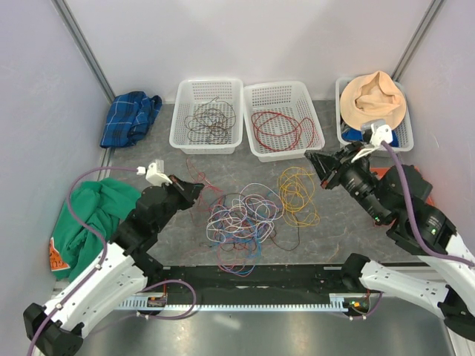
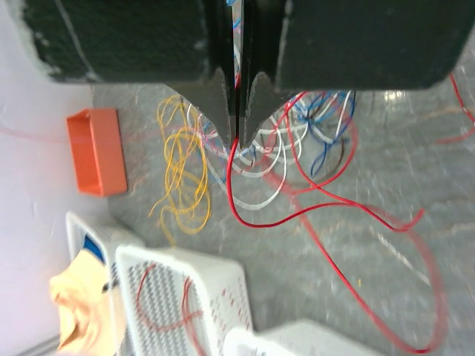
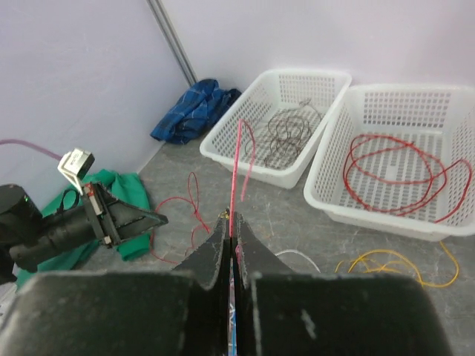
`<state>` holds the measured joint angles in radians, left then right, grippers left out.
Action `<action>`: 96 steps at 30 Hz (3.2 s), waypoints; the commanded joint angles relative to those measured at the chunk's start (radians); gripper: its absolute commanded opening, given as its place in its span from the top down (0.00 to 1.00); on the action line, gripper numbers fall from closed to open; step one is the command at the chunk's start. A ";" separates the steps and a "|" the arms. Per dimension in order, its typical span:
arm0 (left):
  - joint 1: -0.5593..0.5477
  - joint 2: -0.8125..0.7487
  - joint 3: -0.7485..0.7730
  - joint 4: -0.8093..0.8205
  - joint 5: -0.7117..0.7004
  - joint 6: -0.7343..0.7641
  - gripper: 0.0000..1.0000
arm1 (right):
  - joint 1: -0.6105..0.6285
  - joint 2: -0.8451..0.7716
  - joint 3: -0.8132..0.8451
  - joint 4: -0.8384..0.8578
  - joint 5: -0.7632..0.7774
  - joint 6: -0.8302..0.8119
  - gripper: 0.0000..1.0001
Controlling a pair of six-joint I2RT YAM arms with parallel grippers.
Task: Untangle the cables
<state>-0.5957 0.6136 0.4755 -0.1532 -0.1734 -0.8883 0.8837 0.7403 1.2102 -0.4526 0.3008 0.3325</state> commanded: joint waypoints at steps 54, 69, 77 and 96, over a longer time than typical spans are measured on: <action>-0.331 0.607 0.294 0.842 0.325 0.664 0.00 | -0.002 0.300 0.345 0.147 -0.157 0.011 1.00; -0.329 0.700 0.425 0.758 0.215 0.687 0.98 | -0.002 0.242 0.270 0.146 -0.140 0.016 0.91; -0.305 0.557 0.656 0.298 0.086 0.554 0.98 | 0.000 0.105 0.123 0.140 0.024 0.003 0.15; -0.299 0.508 0.994 0.073 0.084 0.577 0.98 | -0.002 0.019 -0.386 0.416 -0.268 0.186 0.19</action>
<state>-0.8970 1.1149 1.4281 -0.0425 -0.0780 -0.2989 0.8814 0.7280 0.8684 -0.1722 0.1593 0.4541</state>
